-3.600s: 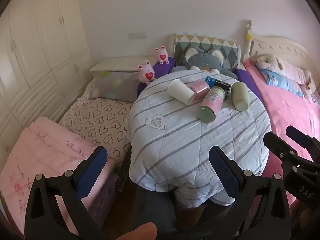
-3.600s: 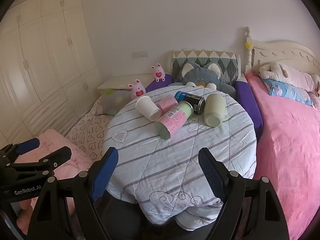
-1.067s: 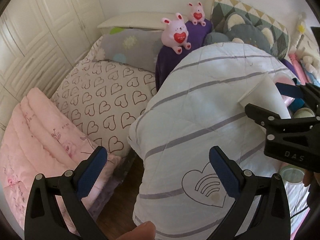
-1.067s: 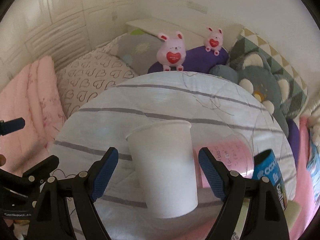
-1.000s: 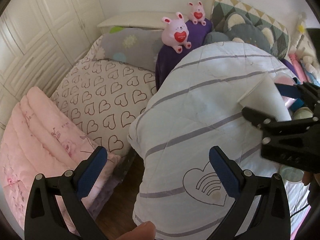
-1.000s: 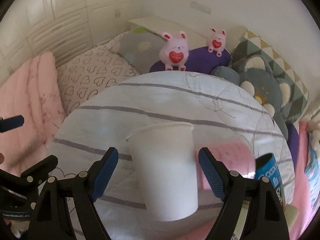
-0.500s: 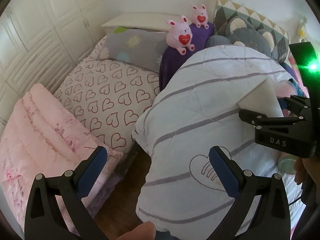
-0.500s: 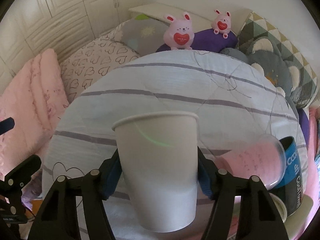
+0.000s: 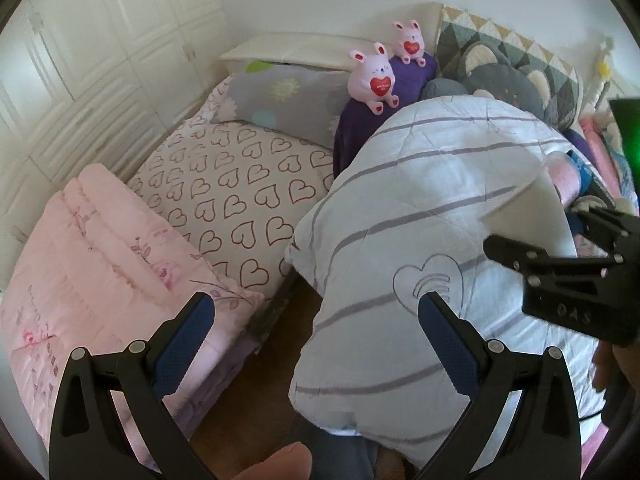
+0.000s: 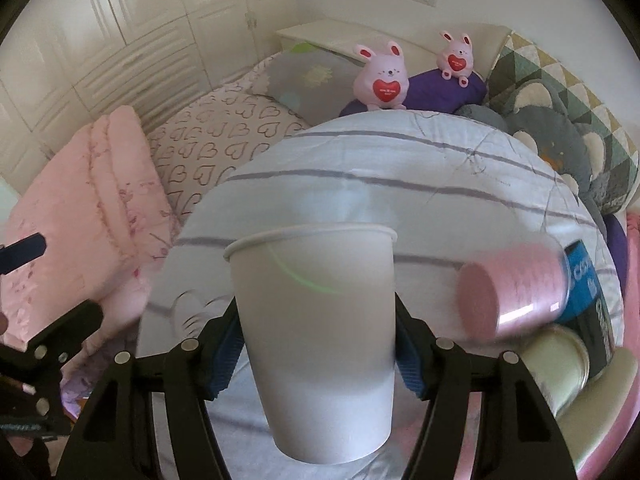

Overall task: Flip cup upright
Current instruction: 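Lift the cup with the right gripper and carry it toward the left gripper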

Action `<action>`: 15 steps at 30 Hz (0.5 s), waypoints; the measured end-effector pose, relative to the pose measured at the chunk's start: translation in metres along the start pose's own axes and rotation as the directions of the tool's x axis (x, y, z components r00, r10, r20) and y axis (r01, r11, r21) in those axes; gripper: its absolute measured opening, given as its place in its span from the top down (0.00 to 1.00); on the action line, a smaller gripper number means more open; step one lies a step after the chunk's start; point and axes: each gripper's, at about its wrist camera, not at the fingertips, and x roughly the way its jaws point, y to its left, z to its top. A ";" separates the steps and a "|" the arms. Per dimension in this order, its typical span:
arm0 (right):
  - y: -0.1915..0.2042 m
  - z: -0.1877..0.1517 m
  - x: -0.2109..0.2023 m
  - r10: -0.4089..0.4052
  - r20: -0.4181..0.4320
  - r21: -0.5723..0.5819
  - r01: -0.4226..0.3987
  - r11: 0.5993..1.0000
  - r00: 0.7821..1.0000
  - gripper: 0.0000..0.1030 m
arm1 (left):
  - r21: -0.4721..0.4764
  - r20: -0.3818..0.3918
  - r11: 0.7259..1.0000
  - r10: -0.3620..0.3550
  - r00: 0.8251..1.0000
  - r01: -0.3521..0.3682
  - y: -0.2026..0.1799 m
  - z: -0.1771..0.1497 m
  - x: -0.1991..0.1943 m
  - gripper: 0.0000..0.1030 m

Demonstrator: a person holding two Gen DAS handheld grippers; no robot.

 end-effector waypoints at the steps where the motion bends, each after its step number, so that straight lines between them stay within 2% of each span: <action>1: 0.003 -0.005 -0.005 0.003 0.004 0.001 -0.003 1.000 1.000 0.35 | -0.001 0.003 1.000 0.000 1.000 0.000 0.001 -0.003 -0.004 0.00; 10: 0.016 -0.069 -0.059 0.027 0.042 0.066 -0.029 0.997 0.999 0.35 | 0.027 0.030 1.000 -0.003 1.000 0.002 -0.007 -0.038 -0.039 0.00; 15: 0.020 -0.102 -0.060 0.036 0.033 0.122 -0.039 0.992 0.999 0.35 | 0.028 0.010 1.000 -0.006 1.000 0.006 -0.011 -0.060 -0.048 0.00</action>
